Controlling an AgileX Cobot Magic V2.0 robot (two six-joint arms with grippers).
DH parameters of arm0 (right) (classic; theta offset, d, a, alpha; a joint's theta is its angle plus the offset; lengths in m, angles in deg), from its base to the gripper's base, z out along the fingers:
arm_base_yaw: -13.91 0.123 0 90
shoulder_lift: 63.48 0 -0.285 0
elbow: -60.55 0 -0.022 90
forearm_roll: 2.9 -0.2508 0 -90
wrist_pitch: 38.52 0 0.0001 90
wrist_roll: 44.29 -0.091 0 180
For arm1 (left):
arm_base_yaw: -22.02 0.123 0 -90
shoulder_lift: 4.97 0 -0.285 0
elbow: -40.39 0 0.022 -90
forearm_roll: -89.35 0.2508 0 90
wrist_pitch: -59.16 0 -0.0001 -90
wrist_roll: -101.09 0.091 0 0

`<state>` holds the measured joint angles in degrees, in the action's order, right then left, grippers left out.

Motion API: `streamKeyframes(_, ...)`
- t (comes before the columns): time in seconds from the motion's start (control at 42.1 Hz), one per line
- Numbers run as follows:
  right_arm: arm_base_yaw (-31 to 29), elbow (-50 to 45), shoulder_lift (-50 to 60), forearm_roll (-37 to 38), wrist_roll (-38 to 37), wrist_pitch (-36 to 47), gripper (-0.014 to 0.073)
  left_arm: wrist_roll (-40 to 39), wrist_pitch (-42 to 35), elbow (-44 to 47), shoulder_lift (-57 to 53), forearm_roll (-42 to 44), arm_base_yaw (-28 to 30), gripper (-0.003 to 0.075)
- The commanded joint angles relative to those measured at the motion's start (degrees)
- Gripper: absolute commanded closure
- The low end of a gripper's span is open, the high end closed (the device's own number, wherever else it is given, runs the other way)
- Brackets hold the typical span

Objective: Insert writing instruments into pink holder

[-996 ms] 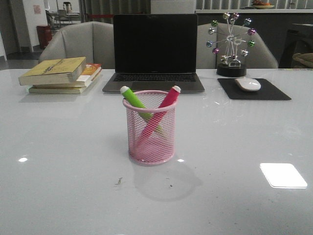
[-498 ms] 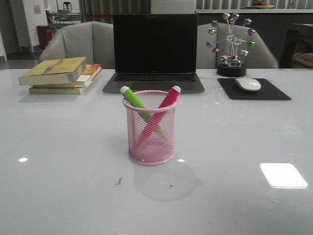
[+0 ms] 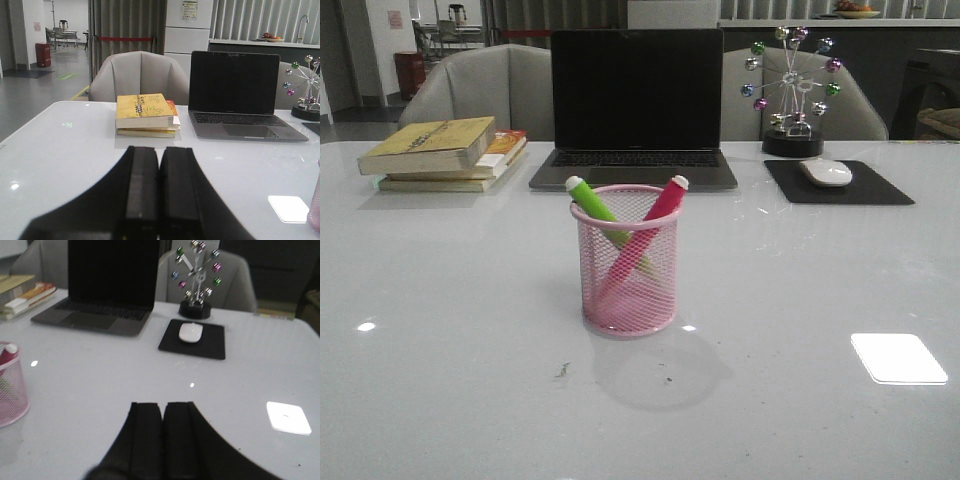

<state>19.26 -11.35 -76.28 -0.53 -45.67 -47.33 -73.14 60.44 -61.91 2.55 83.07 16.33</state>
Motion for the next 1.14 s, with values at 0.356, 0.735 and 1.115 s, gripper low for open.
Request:
streamKeyframes(0.356, -5.3, -6.2, 6.9, -3.0, -0.1, 12.5, 0.0564, -0.1, -4.4, 0.0, -0.9, -0.4, 0.0, 0.0627)
streamKeyframes(0.735, -5.3, -6.2, 6.9, -3.0, -0.1, 12.5, 0.0564, -0.1, -4.4, 0.0, -0.9, -0.4, 0.0, 0.0627)
streamKeyframes(1.115, -5.3, -6.2, 6.9, -3.0, -0.1, 12.5, 0.0564, -0.1, -4.4, 0.0, -0.9, -0.4, 0.0, 0.0627)
